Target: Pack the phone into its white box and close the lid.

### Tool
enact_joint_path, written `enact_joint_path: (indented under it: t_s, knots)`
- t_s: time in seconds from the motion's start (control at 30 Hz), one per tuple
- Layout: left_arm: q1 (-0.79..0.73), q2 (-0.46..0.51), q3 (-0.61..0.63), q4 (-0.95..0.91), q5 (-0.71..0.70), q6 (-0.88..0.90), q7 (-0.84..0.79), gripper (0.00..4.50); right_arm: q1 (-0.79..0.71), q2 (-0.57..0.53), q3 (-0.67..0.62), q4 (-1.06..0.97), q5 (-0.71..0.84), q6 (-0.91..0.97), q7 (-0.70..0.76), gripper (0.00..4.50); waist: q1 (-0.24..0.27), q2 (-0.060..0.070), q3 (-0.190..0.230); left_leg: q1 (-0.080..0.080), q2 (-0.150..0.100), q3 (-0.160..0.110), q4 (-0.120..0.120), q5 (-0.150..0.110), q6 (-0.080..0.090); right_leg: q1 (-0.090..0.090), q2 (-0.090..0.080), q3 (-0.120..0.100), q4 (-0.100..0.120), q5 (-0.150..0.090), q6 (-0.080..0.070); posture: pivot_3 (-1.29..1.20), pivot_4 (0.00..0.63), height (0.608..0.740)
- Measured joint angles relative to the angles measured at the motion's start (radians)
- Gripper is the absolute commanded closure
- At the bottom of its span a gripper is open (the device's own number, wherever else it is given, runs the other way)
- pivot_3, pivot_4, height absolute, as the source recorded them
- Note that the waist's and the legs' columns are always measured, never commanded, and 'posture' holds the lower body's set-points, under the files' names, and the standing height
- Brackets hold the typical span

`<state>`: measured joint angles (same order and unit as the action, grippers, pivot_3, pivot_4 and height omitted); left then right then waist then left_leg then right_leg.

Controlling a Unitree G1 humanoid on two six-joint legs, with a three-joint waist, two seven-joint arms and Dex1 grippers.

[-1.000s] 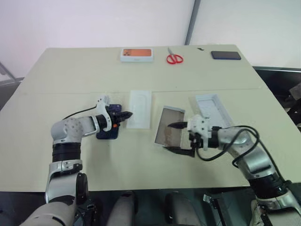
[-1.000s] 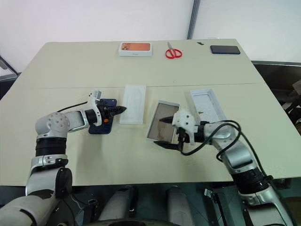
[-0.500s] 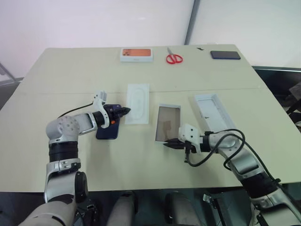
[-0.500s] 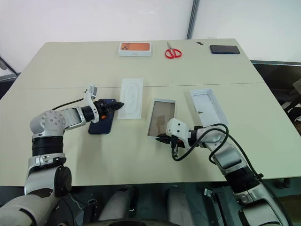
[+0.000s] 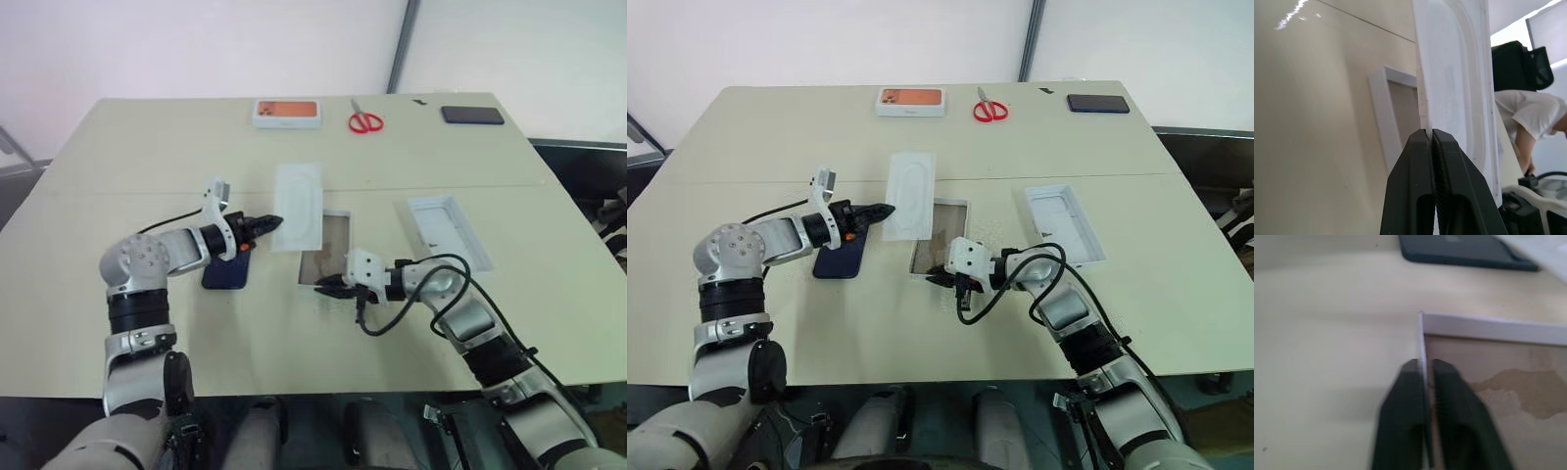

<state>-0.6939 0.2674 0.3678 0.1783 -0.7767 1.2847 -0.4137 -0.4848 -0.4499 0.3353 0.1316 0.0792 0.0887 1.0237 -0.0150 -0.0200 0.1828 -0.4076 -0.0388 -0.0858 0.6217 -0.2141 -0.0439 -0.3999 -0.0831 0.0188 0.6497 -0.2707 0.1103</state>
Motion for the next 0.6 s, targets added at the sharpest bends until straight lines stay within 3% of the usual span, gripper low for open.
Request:
enact_joint_path:
  t_s: [0.07,0.37,0.6]
  knots:
    - [0.017,-0.011,0.0,-0.02,0.0,0.006,0.014,4.5,0.006,-0.009,-0.02,-0.029,0.026,0.034,0.013,1.24,0.0,0.0,0.0,0.0,0.0,0.0,0.0,0.0,0.0,0.0,0.0,0.0,0.0,0.0,0.0,0.0,0.15,0.74]
    - [0.057,-0.055,-0.007,-0.085,-0.002,0.024,0.052,4.5,0.156,-0.239,-0.188,-0.146,0.14,0.108,0.105,1.24,0.004,0.0,0.0,0.0,-0.001,0.0,0.0,0.0,0.0,0.002,-0.001,0.0,-0.001,0.0,0.0,0.0,0.15,0.74]
    - [0.077,-0.091,-0.07,-0.111,-0.001,0.044,0.074,4.5,0.156,-0.242,-0.244,-0.085,0.13,0.054,0.052,1.24,-0.004,0.0,0.0,0.0,0.001,0.001,0.0,0.0,0.0,0.0,0.001,0.001,-0.001,0.0,0.0,0.0,0.15,0.74]
